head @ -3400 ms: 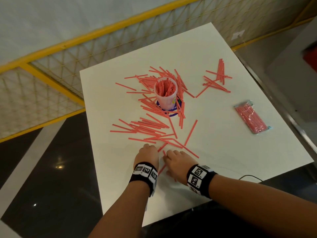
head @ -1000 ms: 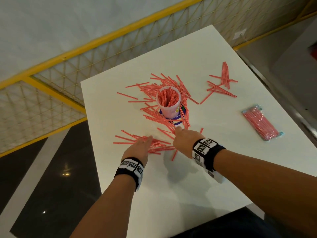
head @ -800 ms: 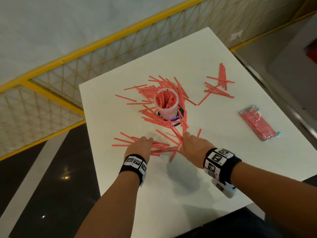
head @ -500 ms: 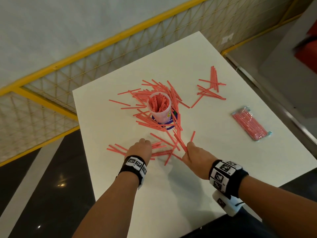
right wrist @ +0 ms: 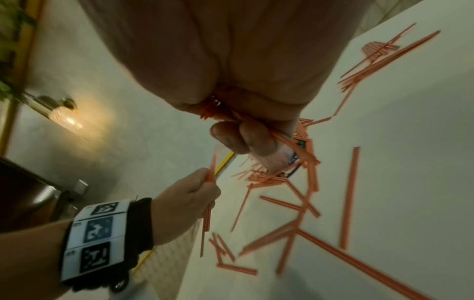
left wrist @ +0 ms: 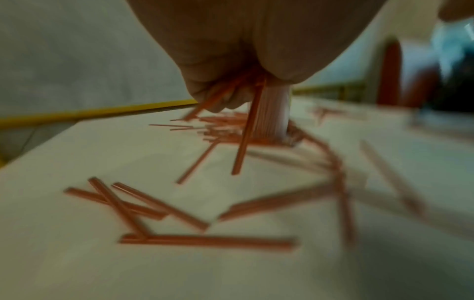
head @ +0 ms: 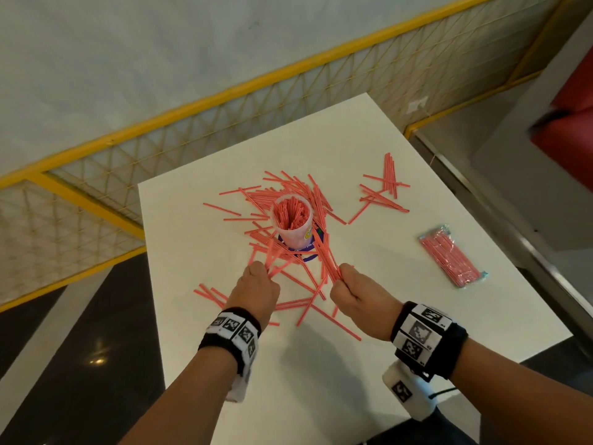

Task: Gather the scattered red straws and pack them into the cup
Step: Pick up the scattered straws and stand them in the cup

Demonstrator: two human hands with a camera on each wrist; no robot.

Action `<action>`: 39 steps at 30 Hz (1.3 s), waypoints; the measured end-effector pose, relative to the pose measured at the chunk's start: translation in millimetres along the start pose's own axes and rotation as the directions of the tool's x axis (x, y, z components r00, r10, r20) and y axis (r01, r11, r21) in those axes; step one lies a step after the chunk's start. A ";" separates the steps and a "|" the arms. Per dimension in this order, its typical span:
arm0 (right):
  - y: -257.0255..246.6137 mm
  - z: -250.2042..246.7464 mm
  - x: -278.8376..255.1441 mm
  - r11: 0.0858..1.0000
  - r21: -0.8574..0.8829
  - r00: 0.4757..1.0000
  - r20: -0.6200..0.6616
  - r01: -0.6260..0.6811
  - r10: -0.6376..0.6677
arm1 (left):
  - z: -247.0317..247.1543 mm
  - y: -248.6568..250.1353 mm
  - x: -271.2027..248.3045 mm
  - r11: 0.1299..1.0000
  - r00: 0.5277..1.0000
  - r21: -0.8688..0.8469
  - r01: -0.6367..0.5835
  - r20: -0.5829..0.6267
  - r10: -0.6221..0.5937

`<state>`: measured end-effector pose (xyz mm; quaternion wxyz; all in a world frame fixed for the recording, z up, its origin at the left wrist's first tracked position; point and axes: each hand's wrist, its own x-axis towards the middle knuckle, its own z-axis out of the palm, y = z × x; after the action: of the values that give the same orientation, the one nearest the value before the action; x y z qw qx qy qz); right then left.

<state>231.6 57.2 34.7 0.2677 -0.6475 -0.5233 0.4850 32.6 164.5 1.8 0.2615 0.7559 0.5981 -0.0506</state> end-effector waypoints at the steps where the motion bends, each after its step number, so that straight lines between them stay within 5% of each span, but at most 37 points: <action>1: -4.0 -0.8 -0.8 1.000 0.030 1.000 -0.004 0.002 -0.002 | -4.7 0.0 -2.9 0.996 0.996 -0.094 0.003 -0.086 -0.012; 5: -21.7 -2.2 -1.5 0.999 0.049 0.999 -0.033 -0.010 0.012 | -5.7 13.0 -20.3 0.840 0.987 -0.536 -0.089 -0.160 0.003; 9: -41.1 -4.6 -1.0 0.995 0.092 0.999 0.021 0.032 -0.034 | -10.6 48.7 -39.4 0.486 0.992 -0.874 -0.020 -0.079 -0.101; 11: -47.5 -3.6 0.3 0.995 0.074 0.996 0.061 0.062 -0.067 | -19.3 64.9 -48.7 0.386 0.998 -0.922 0.013 -0.014 -0.067; 14: -59.3 -2.9 0.7 0.975 -0.042 0.974 0.073 0.218 -0.215 | -21.6 76.0 -54.7 0.437 0.999 -0.898 -0.049 -0.040 0.030; 16: -63.0 -3.7 1.4 0.951 -0.104 0.955 0.086 0.291 -0.283 | -18.4 77.1 -52.7 0.457 0.999 -0.889 -0.024 -0.040 -0.025; 20: -70.8 -1.9 1.3 0.952 -0.123 0.960 0.067 0.279 -0.273 | -21.2 80.0 -52.8 0.430 0.992 -0.903 -0.010 -0.063 -0.109; 23: -84.6 -2.3 -0.3 0.965 0.025 0.964 0.040 0.260 -0.261 | -32.1 80.8 -54.2 0.392 0.980 -0.920 -0.013 -0.089 -0.178; 28: -83.4 -5.4 9.6 0.921 0.389 0.999 -0.019 -0.037 0.048 | -43.3 86.2 -53.9 0.314 0.950 -0.949 0.017 -0.083 -0.300; 32: -86.5 -6.5 17.1 0.864 0.491 0.993 0.024 -0.114 0.117 | -53.2 97.3 -58.0 0.332 0.937 -0.942 -0.041 -0.152 -0.316; 37: -68.7 -15.3 14.8 0.790 0.517 0.917 0.375 -0.329 0.137 | -60.7 101.7 -54.5 0.264 0.913 -0.947 -0.183 -0.263 -0.311; 39: -65.1 -16.9 11.3 0.828 0.446 0.885 0.450 -0.339 0.121 | -65.9 106.6 -59.2 0.287 0.911 -0.920 -0.269 -0.339 -0.235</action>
<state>219.6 90.6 92.9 0.2548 -0.4981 -0.3351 0.7581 99.6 126.9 117.1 0.5283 0.4460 0.5398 0.4802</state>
